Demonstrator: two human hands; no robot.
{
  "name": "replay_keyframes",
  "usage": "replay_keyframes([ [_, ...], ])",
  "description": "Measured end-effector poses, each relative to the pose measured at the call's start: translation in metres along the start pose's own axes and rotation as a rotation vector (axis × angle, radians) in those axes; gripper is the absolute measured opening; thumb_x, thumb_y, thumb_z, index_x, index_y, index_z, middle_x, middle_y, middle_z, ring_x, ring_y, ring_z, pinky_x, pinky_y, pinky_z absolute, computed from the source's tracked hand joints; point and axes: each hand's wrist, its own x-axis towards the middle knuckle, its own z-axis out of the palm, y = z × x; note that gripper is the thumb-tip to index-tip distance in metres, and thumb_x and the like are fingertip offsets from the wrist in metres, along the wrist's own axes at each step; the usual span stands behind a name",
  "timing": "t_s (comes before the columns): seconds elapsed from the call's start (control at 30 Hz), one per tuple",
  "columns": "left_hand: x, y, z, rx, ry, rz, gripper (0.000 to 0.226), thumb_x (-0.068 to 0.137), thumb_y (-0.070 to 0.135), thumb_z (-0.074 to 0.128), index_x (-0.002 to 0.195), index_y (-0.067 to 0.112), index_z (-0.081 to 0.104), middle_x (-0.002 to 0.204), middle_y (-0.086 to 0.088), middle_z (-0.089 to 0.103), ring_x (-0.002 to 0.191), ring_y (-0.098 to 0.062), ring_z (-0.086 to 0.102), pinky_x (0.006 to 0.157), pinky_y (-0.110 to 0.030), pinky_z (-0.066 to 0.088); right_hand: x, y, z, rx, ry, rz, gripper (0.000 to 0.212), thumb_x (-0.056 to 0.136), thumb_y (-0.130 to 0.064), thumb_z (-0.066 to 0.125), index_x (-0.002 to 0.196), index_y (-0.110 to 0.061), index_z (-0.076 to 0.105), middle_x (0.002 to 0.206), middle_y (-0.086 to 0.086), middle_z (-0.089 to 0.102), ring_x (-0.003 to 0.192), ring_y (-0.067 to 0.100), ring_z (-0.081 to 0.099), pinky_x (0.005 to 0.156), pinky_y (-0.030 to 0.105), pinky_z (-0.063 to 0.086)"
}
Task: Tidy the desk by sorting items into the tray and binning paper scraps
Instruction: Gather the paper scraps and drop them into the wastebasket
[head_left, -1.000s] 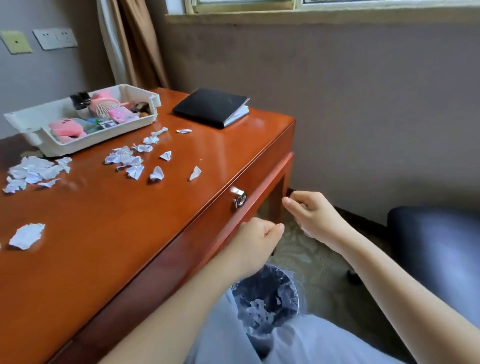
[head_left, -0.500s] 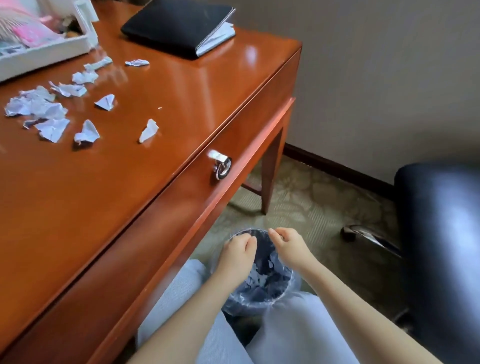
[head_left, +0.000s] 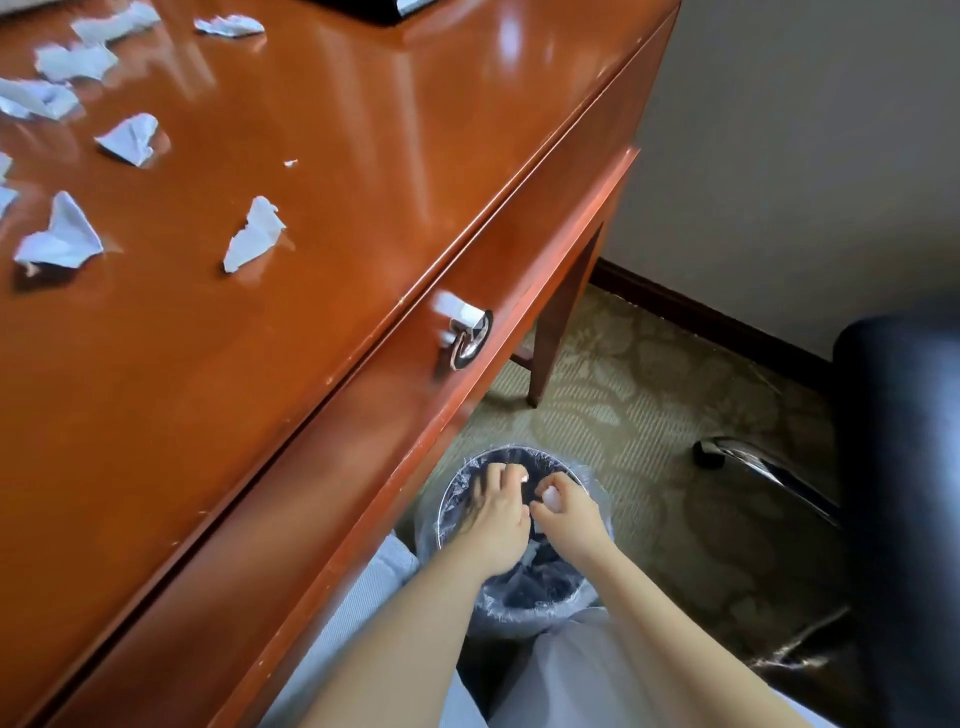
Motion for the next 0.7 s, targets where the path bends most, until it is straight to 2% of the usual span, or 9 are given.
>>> replay_keyframes([
  [0.1,0.003,-0.004,0.004,0.063,-0.025,0.002,0.056,0.097,0.015,0.036,0.148,0.018,0.012,0.155,0.001,0.009,0.142,-0.027,0.016,0.115,-0.046,0.019,0.002,0.004,-0.001,-0.040,-0.061,-0.033,0.043,0.088,-0.011,0.053,0.130,-0.011,0.047,0.128,0.004,0.054,0.115,0.019,0.051,0.091,0.025,0.039],
  [0.17,0.001,-0.003,0.001,0.103,-0.046,-0.021,0.060,0.099,0.017,0.035,0.151,0.018,0.004,0.159,0.002,0.000,0.147,-0.023,0.003,0.119,-0.044,0.009,-0.001,0.001,-0.005,-0.058,-0.078,-0.046,0.049,0.090,-0.013,0.052,0.138,-0.012,0.040,0.139,0.003,0.048,0.126,0.020,0.046,0.100,0.026,0.035],
  [0.3,-0.023,0.013,-0.016,0.197,-0.032,0.002,0.057,0.101,0.022,0.030,0.151,0.015,0.003,0.160,0.000,-0.004,0.147,-0.018,-0.004,0.119,-0.041,0.003,-0.021,-0.009,-0.029,-0.155,-0.073,-0.124,0.054,0.093,-0.013,0.049,0.144,-0.013,0.031,0.143,0.003,0.045,0.125,0.022,0.048,0.096,0.023,0.036],
  [0.4,-0.040,0.028,-0.032,0.290,0.052,0.092,0.055,0.102,0.027,0.028,0.151,0.014,0.006,0.160,-0.001,0.000,0.147,-0.016,-0.002,0.120,-0.039,0.004,-0.033,-0.016,-0.053,-0.263,-0.025,-0.217,0.054,0.093,-0.016,0.049,0.144,-0.012,0.031,0.148,0.004,0.040,0.134,0.021,0.039,0.106,0.027,0.032],
  [0.5,-0.046,0.030,-0.039,0.416,0.052,0.181,0.055,0.102,0.029,0.028,0.150,0.014,0.006,0.160,-0.002,0.001,0.147,-0.016,-0.003,0.120,-0.038,0.005,-0.027,-0.018,-0.063,-0.405,-0.003,-0.248,0.054,0.094,-0.022,0.047,0.145,-0.014,0.030,0.151,0.004,0.034,0.140,0.021,0.031,0.112,0.034,0.028],
  [0.57,-0.054,0.032,-0.046,0.463,0.049,0.219,0.055,0.102,0.030,0.027,0.151,0.014,0.005,0.160,-0.001,0.000,0.147,-0.015,-0.003,0.120,-0.037,0.005,-0.030,-0.020,-0.071,-0.490,0.013,-0.279,0.053,0.096,-0.025,0.045,0.145,-0.016,0.029,0.154,0.003,0.029,0.143,0.020,0.025,0.114,0.034,0.023],
  [0.7,-0.086,0.056,-0.074,0.503,0.081,0.288,0.056,0.102,0.031,0.026,0.151,0.015,0.003,0.160,0.000,0.000,0.147,-0.012,-0.003,0.120,-0.034,0.004,-0.050,-0.043,-0.101,-0.577,0.109,-0.424,0.048,0.096,-0.024,0.045,0.142,-0.016,0.036,0.151,0.003,0.035,0.141,0.020,0.028,0.112,0.031,0.025],
])
